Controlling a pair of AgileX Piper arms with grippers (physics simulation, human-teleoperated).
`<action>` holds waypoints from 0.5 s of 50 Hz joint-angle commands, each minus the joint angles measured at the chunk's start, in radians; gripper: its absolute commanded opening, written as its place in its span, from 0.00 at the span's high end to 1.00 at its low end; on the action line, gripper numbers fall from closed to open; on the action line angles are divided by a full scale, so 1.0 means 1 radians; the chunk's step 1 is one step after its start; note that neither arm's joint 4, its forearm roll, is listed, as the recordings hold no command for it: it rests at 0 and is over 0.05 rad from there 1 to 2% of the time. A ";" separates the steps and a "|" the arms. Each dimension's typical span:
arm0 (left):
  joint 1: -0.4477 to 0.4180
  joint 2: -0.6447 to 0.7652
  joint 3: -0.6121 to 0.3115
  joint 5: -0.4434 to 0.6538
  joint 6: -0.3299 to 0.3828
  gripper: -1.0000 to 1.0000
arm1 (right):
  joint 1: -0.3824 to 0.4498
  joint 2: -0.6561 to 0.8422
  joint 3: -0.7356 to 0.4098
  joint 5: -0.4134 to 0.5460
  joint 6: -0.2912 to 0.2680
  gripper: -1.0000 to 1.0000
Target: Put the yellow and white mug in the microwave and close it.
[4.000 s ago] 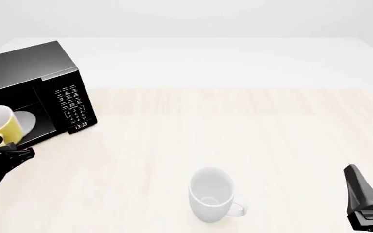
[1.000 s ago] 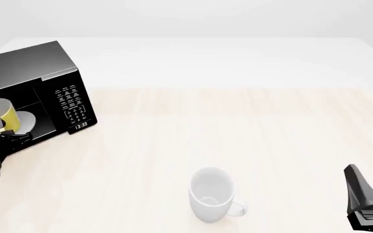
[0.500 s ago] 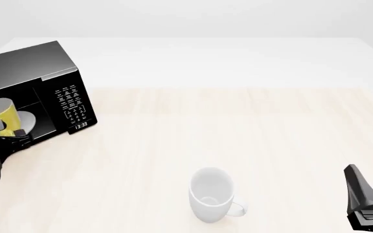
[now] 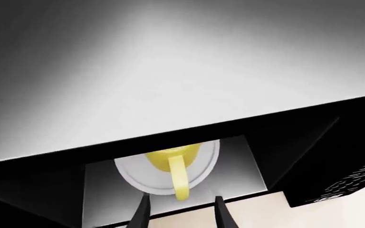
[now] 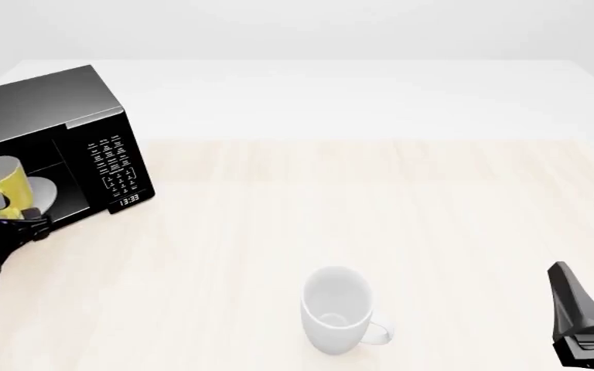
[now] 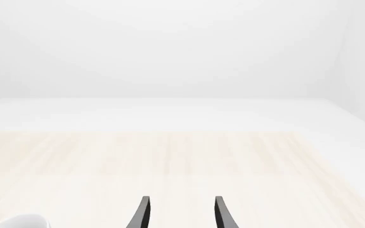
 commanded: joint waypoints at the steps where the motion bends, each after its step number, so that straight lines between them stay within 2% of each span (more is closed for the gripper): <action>1: 0.000 -0.019 0.043 -0.005 0.005 0.00 | 0.000 0.000 0.000 0.000 0.000 0.00; 16: 0.028 -0.046 0.083 0.008 0.007 0.00 | 0.000 0.000 0.000 0.000 0.000 0.00; 25: 0.024 -0.073 0.106 0.041 -0.015 0.00 | 0.000 0.000 0.000 0.000 0.000 0.00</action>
